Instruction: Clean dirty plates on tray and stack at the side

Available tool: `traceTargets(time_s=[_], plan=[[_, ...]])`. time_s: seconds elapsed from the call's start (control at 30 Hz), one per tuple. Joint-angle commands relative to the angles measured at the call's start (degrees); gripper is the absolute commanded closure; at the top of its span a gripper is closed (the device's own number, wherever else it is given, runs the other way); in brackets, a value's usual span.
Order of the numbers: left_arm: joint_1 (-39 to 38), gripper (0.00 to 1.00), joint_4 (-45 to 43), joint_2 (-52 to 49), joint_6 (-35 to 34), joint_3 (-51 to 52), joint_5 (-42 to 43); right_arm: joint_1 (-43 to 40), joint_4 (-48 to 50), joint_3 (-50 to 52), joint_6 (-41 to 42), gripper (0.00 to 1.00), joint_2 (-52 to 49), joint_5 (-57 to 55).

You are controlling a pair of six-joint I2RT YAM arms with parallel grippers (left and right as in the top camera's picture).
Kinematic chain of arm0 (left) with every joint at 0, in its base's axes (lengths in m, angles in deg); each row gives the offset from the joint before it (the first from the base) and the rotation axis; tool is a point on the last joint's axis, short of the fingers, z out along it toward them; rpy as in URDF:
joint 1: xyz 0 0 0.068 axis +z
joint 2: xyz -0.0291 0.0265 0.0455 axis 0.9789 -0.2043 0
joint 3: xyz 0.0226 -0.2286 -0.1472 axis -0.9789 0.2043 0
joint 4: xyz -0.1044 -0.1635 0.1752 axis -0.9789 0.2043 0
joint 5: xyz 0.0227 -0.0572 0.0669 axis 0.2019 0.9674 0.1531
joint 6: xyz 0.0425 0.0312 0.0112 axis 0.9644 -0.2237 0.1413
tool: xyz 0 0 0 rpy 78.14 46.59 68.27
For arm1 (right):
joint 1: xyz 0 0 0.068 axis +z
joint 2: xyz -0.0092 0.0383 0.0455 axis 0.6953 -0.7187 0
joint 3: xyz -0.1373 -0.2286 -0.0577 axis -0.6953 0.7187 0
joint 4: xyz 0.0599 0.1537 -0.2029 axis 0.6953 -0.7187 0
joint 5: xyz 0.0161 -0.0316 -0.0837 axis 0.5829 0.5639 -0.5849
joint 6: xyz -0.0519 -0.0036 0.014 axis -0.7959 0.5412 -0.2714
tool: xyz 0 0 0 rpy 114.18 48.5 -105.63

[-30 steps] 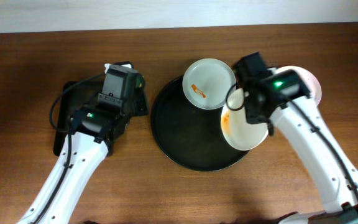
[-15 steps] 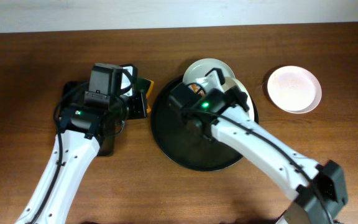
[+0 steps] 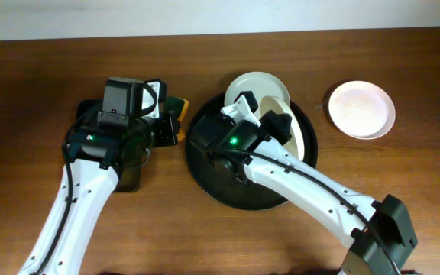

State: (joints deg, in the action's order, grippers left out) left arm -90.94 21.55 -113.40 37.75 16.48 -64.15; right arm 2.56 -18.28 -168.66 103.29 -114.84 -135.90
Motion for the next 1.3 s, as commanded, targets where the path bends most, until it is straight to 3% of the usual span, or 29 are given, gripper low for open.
traceTargets(time_s=[0.0, 0.43, 0.6, 0.73, 1.1, 1.13, 1.17, 1.2, 1.27], plan=[[0.1, 1.0, 0.6, -0.3, 1.2, -0.3, 3.7, -2.3, 0.0, -1.3, 0.7, 0.96, 0.1, 15.2], [-3.0, 1.0, -0.2, -4.0, 1.1, 4.4, 3.6, -20.8, -2.7, -1.3, 0.1, 0.96, 0.3, 55.8], [-8.8, 1.0, -4.4, -11.8, 1.0, 5.5, 2.9, -24.6, -3.9, -1.2, 0.0, 0.96, 0.3, 57.8], [-13.9, 1.0, -8.0, -19.3, -0.8, 5.5, -4.3, -25.0, -4.3, -0.5, 0.0, 0.96, 0.3, 57.8], [-16.6, 0.99, -12.0, -28.4, -3.9, 5.5, -8.1, -24.9, -4.3, -0.3, -0.8, 0.96, 0.3, 57.7], [-16.6, 0.87, -12.5, -28.8, -3.9, 5.5, -8.1, -25.0, -4.3, -0.3, -1.3, 0.96, 0.3, 57.5], [-16.6, 0.66, -12.9, -29.2, -3.9, 5.5, -8.1, -25.0, -4.3, -0.3, -1.3, 0.91, 0.3, 57.4], [-16.6, 0.47, -13.1, -29.4, -3.9, 5.5, -8.1, -25.2, -4.3, -0.3, -1.3, 0.77, 0.3, 57.5], [-17.0, 0.32, -13.3, -29.6, -3.9, 5.5, -8.6, -26.3, -4.2, -0.3, -1.5, 0.47, 0.3, 58.3]])
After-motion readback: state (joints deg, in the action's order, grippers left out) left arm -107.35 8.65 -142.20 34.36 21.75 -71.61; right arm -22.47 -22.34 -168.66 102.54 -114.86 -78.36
